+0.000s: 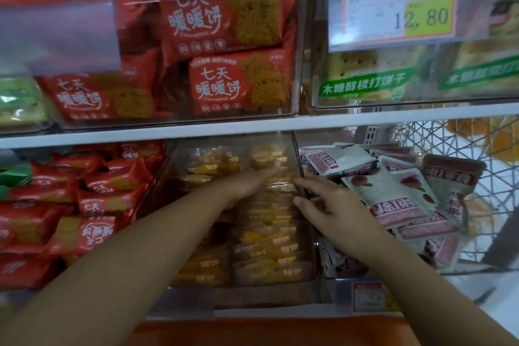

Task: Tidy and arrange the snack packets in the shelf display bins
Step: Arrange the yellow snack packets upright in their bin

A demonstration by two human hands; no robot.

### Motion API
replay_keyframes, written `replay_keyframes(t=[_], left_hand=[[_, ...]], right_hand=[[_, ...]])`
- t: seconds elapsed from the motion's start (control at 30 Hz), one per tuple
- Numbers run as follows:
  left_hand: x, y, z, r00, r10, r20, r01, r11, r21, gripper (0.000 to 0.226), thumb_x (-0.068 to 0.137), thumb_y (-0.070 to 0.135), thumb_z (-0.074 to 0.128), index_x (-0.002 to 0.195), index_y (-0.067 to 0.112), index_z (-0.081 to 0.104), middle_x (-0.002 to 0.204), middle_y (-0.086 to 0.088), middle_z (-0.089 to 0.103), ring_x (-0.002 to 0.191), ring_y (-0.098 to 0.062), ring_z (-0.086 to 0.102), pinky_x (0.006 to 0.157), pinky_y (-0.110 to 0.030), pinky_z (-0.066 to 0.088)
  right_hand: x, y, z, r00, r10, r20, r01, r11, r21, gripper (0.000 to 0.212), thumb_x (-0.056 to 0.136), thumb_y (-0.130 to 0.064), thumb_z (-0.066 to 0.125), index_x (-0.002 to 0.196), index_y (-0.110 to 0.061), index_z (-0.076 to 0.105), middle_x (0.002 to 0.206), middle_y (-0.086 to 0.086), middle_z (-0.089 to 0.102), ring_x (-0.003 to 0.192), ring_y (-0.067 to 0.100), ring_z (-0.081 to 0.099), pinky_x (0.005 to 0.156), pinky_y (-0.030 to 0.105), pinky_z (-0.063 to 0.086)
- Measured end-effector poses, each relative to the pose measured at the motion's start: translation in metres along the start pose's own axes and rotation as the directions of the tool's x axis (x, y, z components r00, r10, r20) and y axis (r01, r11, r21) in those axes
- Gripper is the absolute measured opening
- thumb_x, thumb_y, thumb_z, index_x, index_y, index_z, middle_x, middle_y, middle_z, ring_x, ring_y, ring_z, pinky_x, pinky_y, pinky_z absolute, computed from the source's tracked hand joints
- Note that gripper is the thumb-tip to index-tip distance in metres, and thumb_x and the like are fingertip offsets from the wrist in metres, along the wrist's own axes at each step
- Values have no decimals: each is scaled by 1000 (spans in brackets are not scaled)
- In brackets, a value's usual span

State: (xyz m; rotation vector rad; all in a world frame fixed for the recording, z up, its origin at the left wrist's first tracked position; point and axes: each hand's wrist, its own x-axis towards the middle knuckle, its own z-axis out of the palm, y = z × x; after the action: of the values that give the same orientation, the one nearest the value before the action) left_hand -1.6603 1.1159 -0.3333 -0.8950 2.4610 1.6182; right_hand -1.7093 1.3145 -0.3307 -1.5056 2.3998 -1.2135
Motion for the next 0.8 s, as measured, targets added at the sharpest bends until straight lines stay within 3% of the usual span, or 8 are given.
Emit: replay_keyframes(t=[0.1, 0.17, 0.23, 0.37, 0.5, 0.63, 0.7, 0.8], left_hand=[[-23, 12, -11, 996, 86, -37, -83, 993, 78, 89, 80, 66, 49, 150, 21, 19, 154, -3, 27, 138, -23, 32, 113, -40, 27], [-54, 12, -23, 974, 197, -115, -183, 975, 125, 64, 90, 51, 50, 144, 20, 36, 148, 3, 37, 134, -17, 36, 112, -32, 28], [-93, 6, -39, 939, 304, -158, -274, 943, 187, 45, 94, 39, 52, 136, 25, 45, 130, 12, 49, 124, -8, 45, 106, -25, 33], [-159, -33, -60, 819, 483, -309, -403, 868, 289, 39, 90, 23, 61, 125, 39, 51, 122, 15, 59, 111, -1, 55, 101, -26, 42], [-186, -67, -68, 690, 582, -430, -310, 775, 551, 35, 87, 20, 64, 119, 33, 59, 114, 12, 58, 105, -5, 53, 92, -23, 41], [-192, -84, -85, 723, 558, -407, -185, 724, 664, 27, 85, 29, 66, 111, 36, 65, 118, 18, 53, 126, -17, 42, 107, -53, 29], [-192, -90, -82, 763, 501, -407, -111, 723, 682, 26, 87, 35, 62, 113, 38, 64, 128, 18, 47, 139, -16, 22, 114, -50, 15], [-183, -96, -77, 777, 498, -386, -126, 723, 680, 27, 87, 37, 62, 113, 37, 65, 135, 14, 44, 143, -18, 12, 115, -46, 12]], right_hand=[[-8, -6, 1, 1000, 17, -2, -17, 996, -85, 42, 93, -35, 52, 134, -26, 50, 147, -2, 37, 136, 11, 32, 110, 29, 30], [-14, -18, -2, 998, -51, -41, 45, 987, -154, 38, 92, -32, 55, 129, -23, 55, 142, -4, 42, 130, 13, 39, 103, 19, 29], [-18, -34, -4, 990, -139, -11, 134, 971, -197, 34, 90, -31, 56, 122, -22, 61, 131, -4, 54, 120, 14, 48, 101, 24, 36], [-10, -71, 1, 953, -209, 219, 270, 914, -302, 27, 91, -32, 56, 116, -27, 65, 111, -6, 68, 103, 12, 59, 89, 25, 44], [11, -106, 21, 896, -192, 401, 334, 886, -322, 27, 93, -30, 54, 119, -28, 63, 120, -12, 64, 109, 6, 56, 93, 22, 43], [41, -116, 48, 866, -155, 476, 346, 873, -344, 28, 91, -26, 58, 118, -25, 63, 118, -8, 65, 107, 8, 58, 91, 25, 46], [61, -109, 61, 867, -102, 488, 331, 850, -409, 31, 88, -27, 61, 119, -26, 62, 118, -7, 65, 106, 10, 59, 90, 24, 45], [93, -94, 71, 916, -50, 399, 280, 792, -543, 37, 85, -32, 63, 122, -30, 58, 121, -2, 63, 107, 17, 59, 91, 28, 46]])
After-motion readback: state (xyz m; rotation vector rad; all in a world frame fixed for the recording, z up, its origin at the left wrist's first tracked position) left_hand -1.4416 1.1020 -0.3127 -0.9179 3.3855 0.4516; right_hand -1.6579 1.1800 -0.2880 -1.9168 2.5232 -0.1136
